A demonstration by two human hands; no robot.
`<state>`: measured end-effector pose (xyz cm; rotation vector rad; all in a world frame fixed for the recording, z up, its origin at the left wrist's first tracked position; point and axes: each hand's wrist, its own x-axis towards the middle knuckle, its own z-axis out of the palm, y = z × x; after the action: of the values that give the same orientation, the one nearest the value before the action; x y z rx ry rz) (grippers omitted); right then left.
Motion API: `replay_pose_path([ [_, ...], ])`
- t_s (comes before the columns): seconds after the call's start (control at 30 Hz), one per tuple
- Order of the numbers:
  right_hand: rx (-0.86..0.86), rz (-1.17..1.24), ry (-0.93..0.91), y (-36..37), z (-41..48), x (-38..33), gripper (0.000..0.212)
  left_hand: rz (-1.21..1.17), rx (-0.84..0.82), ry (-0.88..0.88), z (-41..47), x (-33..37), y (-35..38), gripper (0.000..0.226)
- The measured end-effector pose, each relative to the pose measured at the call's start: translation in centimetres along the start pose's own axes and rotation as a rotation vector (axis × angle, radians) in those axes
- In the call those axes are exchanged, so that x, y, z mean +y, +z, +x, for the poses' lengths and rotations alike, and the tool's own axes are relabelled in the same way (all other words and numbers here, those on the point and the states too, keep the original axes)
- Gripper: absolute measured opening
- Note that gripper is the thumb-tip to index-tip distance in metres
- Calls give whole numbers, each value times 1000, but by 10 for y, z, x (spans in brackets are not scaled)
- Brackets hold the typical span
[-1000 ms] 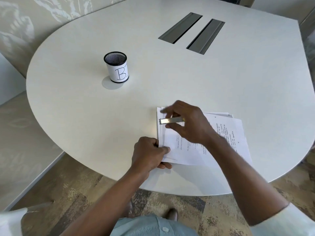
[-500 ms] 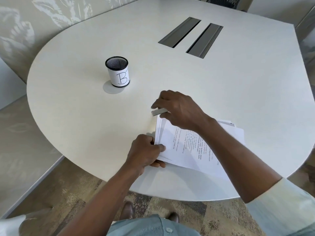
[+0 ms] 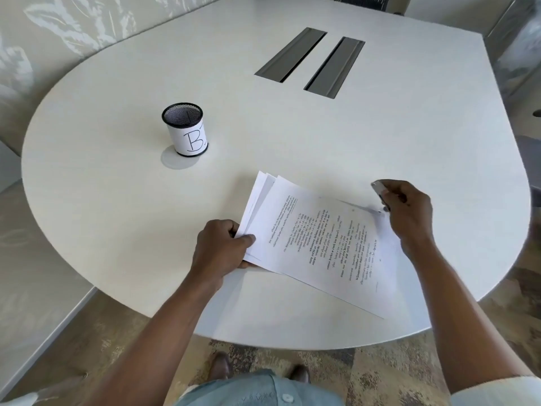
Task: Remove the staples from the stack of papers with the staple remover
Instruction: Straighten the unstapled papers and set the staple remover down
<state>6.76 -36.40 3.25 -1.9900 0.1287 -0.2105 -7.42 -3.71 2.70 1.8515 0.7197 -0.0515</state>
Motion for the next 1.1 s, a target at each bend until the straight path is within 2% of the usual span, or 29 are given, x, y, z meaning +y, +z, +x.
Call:
replay_pose_path([
  [0.1,73,-111,5,-14,2,12,9,19,-23,7,2,3,-1,16],
  [0.3,150,-329,6,-26,1,31,31,76,-38,11,5,6,-2,14],
  [0.53,219,-411,44,-24,-5,44,29,113,-75,1,8,10,-6,11],
  [0.73,213,-423,74,-24,-6,53,34,173,-87,9,12,9,-12,14],
  [0.93,230,-520,94,-19,-7,38,43,338,-35,138,19,10,-20,13],
  [1.0,208,-524,15,-16,-11,27,49,370,-31,211,18,14,-23,15],
  [1.1,83,-360,-118,-8,-17,5,63,421,-36,360,19,25,-30,18],
])
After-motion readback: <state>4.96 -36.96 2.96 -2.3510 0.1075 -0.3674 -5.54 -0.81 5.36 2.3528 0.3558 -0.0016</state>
